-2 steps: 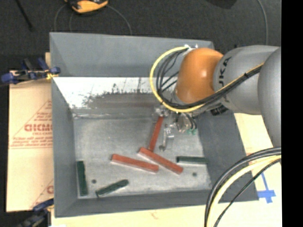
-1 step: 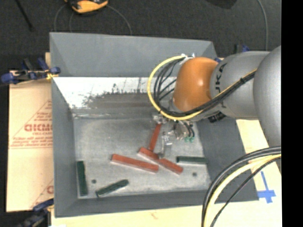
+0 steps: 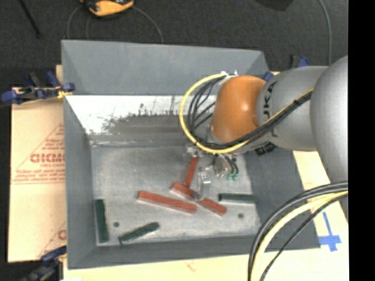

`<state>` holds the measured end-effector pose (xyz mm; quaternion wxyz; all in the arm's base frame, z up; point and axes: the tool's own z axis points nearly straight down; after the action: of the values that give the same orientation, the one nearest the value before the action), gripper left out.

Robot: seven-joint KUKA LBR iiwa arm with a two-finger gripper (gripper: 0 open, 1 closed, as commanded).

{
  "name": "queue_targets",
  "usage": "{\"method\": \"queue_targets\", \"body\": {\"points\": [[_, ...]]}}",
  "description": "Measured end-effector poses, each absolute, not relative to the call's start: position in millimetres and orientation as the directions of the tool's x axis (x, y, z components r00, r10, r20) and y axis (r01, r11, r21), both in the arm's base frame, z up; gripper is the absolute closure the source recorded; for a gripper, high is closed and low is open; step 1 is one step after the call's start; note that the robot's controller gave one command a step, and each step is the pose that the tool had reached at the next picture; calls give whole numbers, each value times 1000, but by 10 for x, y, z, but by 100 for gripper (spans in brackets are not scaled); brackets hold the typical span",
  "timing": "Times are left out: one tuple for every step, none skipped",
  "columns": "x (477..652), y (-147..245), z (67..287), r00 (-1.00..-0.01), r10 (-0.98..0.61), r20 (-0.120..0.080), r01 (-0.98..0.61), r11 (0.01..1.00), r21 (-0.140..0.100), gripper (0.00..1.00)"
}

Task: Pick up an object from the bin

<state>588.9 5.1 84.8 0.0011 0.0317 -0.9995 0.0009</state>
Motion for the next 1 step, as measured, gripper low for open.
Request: {"method": "queue_targets", "body": {"points": [[5913, 252, 1175, -981, -192, 4, -192, 981, -1, 0]]}}
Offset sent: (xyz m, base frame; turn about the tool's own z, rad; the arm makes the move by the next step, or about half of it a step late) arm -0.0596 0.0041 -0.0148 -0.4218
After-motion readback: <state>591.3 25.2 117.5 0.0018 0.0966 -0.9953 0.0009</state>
